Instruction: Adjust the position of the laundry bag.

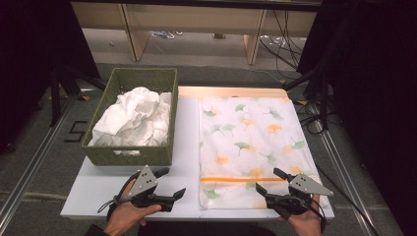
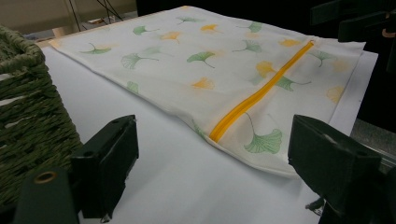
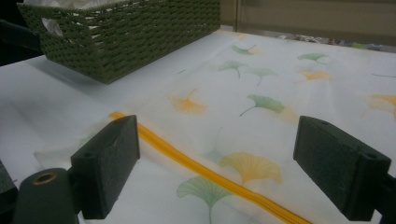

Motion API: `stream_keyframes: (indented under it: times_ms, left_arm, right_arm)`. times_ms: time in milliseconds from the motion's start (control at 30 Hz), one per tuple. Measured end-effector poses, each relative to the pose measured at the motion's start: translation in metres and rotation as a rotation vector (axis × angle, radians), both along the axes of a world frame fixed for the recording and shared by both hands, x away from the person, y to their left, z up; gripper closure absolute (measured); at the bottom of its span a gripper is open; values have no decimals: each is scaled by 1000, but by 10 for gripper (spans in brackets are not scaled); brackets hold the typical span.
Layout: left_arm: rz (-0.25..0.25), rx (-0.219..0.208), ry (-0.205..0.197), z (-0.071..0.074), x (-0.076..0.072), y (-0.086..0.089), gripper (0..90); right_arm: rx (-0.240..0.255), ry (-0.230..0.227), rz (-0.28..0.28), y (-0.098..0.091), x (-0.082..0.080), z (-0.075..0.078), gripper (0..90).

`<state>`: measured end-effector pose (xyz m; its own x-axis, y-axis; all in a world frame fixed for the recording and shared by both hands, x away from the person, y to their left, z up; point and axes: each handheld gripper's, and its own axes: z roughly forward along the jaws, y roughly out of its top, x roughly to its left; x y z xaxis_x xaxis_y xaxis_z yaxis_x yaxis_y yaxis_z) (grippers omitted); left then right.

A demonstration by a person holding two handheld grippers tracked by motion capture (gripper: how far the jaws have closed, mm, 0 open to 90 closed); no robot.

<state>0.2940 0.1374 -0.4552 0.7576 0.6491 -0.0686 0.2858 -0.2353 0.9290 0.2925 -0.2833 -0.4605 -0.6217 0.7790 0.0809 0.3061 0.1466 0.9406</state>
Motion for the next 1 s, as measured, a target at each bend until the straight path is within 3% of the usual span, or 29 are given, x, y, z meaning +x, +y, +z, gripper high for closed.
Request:
stream_keyframes:
  times_ms: [33, 100, 133, 167, 200, 233, 267, 333, 367, 400, 433, 500, 567, 600, 633, 733, 767, 867, 900, 1000]
  left_arm:
    - [4, 7, -4, 0, 0, 0, 160]
    - [9, 5, 0, 0, 0, -1, 160]
    - [13, 3, 2, 0, 0, -3, 160]
    - [9, 5, 17, 0, -1, -7, 160]
    - [-1, 5, 17, -1, 0, -10, 160]
    - [-4, 13, 20, -1, 0, -13, 160]
    - [-4, 13, 20, -1, 0, -13, 160]
    - [-21, 18, 32, -3, 0, -19, 163]
    - [-31, 29, 40, -5, 1, -27, 163]
    - [-37, 43, 41, -6, 1, -28, 165]
    - [-44, 42, 56, -7, 1, -32, 172]
    - [-56, 57, 71, -8, 1, -37, 186]
    - [-74, 74, 68, -10, 2, -42, 191]
    - [-74, 74, 68, -10, 2, -42, 191]
    - [-85, 100, 65, -11, 4, -45, 191]
    - [-71, 89, 98, -14, 6, -49, 196]
    - [-73, 75, 108, -14, 7, -51, 198]
    - [-74, 82, 112, -16, 10, -53, 203]
    - [-74, 82, 112, -16, 10, -53, 206]
    - [-83, 94, 115, -18, 16, -56, 225]
  right_arm:
    - [-11, -18, -10, -1, 1, 0, 156]
    - [-20, -12, -12, -2, 0, 1, 157]
    - [-20, 12, -20, -2, -1, 2, 157]
    - [-37, -12, -14, -3, 1, 1, 158]
    - [-12, -11, -24, -2, 1, -1, 158]
    - [-23, -26, -25, -4, 3, 0, 159]
    - [-9, -11, -21, -5, 3, 0, 159]
    - [-24, -29, -40, -7, 4, 0, 160]
    - [-31, 4, -53, -12, 4, 0, 166]
    - [-23, -12, -52, -13, 5, -1, 174]
    - [-31, 22, -74, -15, 3, 0, 181]
    - [-56, 6, -82, -21, 5, 1, 181]
    - [-22, 0, -88, -23, 7, 0, 182]
    - [-46, 7, -102, -27, 6, 1, 183]
    - [-35, 7, -113, -28, 7, 1, 186]
    - [-17, 12, -125, -33, 9, 0, 189]
    - [-46, 27, -147, -37, 7, 1, 192]
    - [-57, 7, -161, -44, 11, 2, 193]
    - [-18, 32, -161, -44, 11, 1, 194]
    - [-9, 20, -193, -52, 13, 0, 196]
